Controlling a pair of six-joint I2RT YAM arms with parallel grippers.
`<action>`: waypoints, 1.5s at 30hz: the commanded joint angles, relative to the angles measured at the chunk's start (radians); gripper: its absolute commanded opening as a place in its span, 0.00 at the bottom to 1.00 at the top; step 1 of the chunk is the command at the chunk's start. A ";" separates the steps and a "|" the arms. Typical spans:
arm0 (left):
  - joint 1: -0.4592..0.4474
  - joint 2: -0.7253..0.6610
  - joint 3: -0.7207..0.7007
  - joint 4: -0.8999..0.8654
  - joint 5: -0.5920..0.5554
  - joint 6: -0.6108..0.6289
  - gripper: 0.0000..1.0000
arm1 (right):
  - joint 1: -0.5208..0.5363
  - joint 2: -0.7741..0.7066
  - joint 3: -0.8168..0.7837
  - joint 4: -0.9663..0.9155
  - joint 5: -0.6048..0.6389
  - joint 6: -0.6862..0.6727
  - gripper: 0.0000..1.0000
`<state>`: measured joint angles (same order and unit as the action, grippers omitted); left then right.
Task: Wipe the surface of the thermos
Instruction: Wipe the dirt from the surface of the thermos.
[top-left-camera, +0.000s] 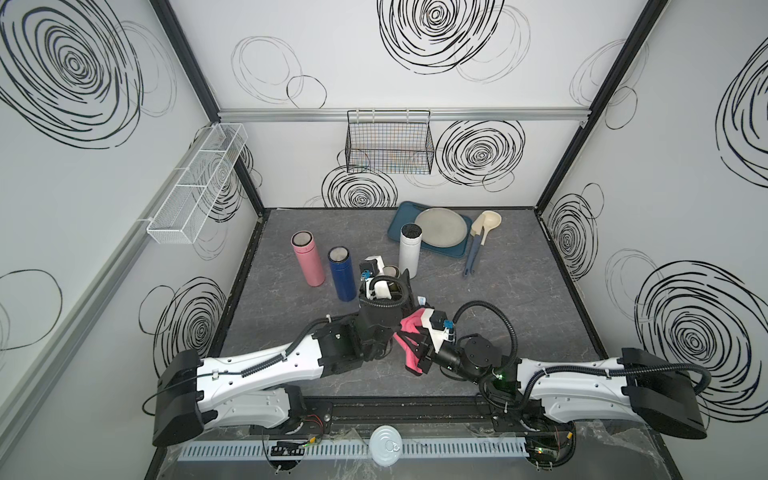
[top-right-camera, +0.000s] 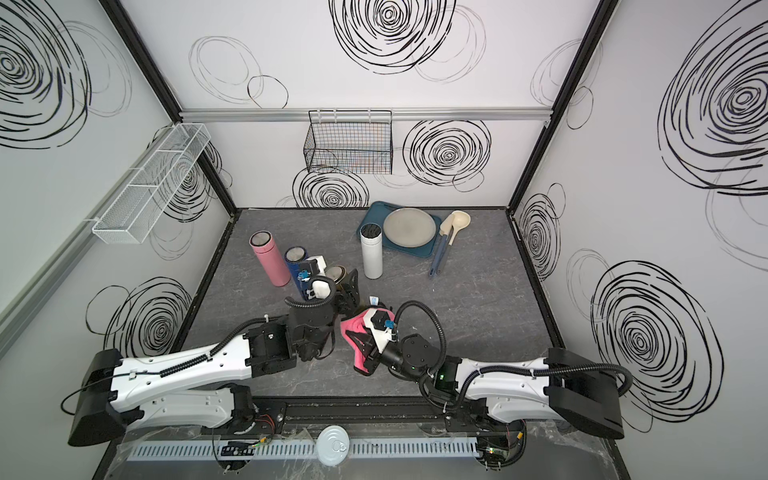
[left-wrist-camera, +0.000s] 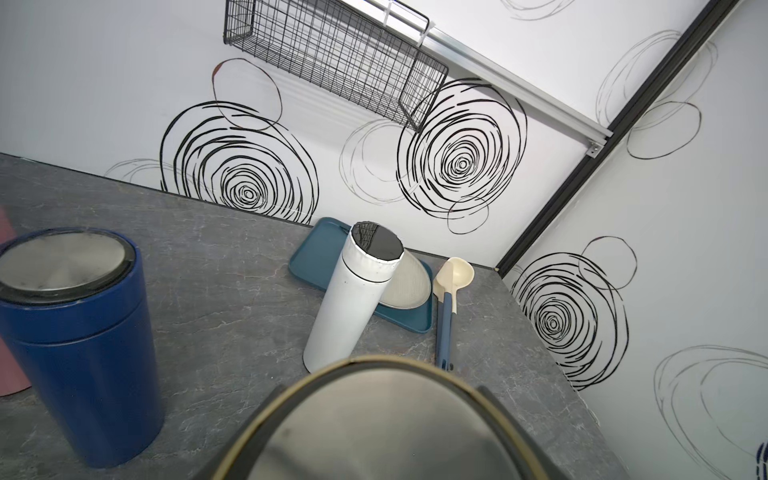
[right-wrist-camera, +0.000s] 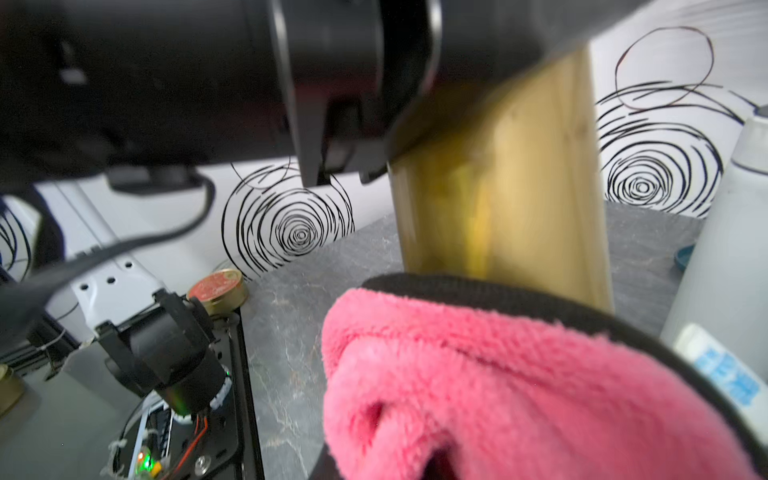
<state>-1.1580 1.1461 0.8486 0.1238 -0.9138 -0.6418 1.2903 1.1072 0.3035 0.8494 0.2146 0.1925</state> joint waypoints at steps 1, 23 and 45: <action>-0.029 -0.032 0.057 0.077 0.015 -0.064 0.00 | 0.000 -0.066 0.001 -0.019 0.060 -0.036 0.00; -0.043 0.006 0.274 -0.430 -0.104 -0.454 0.00 | 0.005 -0.079 -0.005 -0.044 0.088 -0.060 0.00; -0.061 0.121 0.440 -0.735 -0.180 -0.600 0.00 | 0.009 0.022 0.003 0.024 0.113 -0.037 0.00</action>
<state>-1.1854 1.2987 1.2423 -0.5869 -1.0847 -1.1603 1.3090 1.1301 0.3092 0.8776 0.2298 0.1394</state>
